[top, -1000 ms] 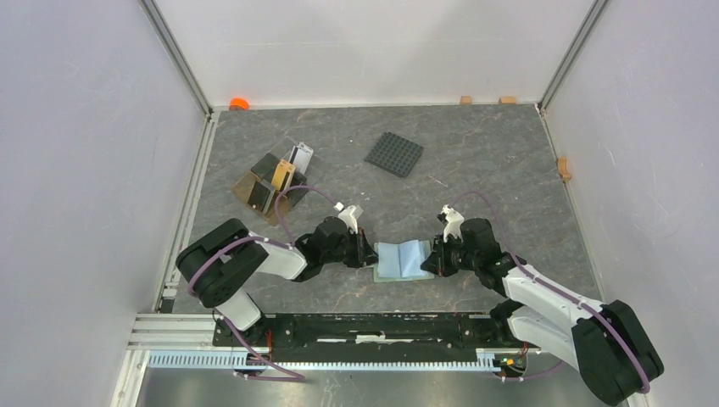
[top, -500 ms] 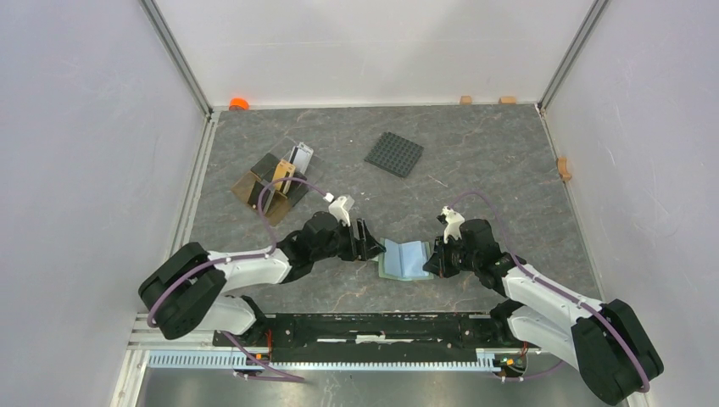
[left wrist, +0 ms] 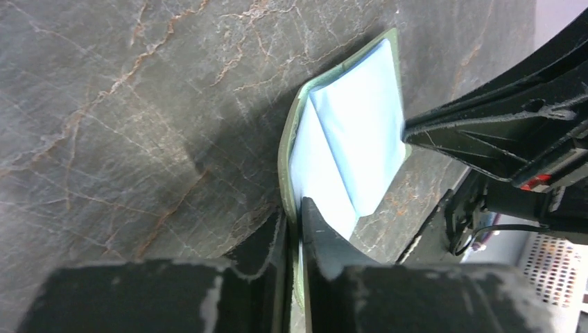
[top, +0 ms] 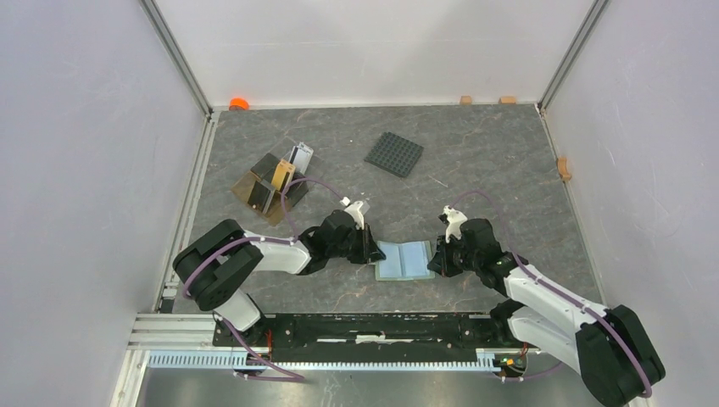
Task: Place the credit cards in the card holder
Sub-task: Open the card holder at the center of the board.
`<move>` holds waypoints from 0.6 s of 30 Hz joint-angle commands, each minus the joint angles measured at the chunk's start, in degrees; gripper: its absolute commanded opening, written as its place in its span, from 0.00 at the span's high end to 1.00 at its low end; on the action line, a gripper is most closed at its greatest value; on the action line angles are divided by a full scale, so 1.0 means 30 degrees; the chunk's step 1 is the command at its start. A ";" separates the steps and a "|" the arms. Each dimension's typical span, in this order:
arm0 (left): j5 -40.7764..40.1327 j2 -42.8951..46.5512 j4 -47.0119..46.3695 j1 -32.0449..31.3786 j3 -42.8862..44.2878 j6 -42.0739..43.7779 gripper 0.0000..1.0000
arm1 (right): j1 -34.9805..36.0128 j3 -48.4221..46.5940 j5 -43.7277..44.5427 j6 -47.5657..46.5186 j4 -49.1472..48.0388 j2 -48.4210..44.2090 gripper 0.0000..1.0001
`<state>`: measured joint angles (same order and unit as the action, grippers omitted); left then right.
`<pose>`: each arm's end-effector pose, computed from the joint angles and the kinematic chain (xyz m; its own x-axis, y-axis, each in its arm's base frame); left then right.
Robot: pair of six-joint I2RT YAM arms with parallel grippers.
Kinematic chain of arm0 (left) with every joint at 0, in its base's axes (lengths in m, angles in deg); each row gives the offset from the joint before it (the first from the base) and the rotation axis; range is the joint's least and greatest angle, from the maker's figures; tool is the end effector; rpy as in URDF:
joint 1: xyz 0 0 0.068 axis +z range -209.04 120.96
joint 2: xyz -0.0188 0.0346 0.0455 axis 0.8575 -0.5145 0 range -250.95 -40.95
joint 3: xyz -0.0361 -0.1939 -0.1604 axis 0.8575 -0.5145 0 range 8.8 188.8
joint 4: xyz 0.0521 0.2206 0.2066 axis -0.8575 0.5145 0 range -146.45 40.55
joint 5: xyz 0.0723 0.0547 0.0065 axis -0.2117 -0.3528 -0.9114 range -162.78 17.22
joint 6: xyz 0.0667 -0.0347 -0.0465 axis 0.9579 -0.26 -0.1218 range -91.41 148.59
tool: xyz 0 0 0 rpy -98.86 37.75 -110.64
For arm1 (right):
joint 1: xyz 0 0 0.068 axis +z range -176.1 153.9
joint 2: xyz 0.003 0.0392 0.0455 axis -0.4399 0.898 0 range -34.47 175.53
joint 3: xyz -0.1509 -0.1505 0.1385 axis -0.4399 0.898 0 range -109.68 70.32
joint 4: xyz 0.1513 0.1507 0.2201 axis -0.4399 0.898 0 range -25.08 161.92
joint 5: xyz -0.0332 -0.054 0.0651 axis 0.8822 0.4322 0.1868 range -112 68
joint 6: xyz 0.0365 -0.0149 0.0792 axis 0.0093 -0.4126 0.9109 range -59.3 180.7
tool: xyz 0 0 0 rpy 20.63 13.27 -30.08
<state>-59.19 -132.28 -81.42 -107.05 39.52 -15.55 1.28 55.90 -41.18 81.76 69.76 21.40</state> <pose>0.2164 -0.2679 0.0449 -0.8718 -0.0432 -0.4879 0.3387 0.6663 -0.6643 0.2049 0.1352 0.0600 -0.8275 -0.0464 -0.5595 -0.3628 0.8047 0.4699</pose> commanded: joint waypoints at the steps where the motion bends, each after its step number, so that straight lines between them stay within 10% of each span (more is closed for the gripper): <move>1: 0.0216 0.0017 -0.1351 -0.0074 0.0256 0.0052 0.92 | -0.0016 -0.1476 0.3060 -0.1077 0.2891 -0.1276 0.88; 8: 0.0482 0.0390 -0.2467 -0.0212 -0.0357 -0.0893 0.98 | -0.0014 -0.4069 0.3765 -0.1301 0.5435 -0.3558 0.72; 18: 0.0365 0.0368 -0.2681 -0.0315 -0.0431 -0.1224 0.98 | 0.1453 -0.3536 -0.1607 0.1030 0.0029 -0.2302 0.66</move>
<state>-58.67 -132.30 -86.20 -107.72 38.69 -17.67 3.16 44.03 -40.11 81.23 78.55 10.96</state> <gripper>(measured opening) 0.055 0.342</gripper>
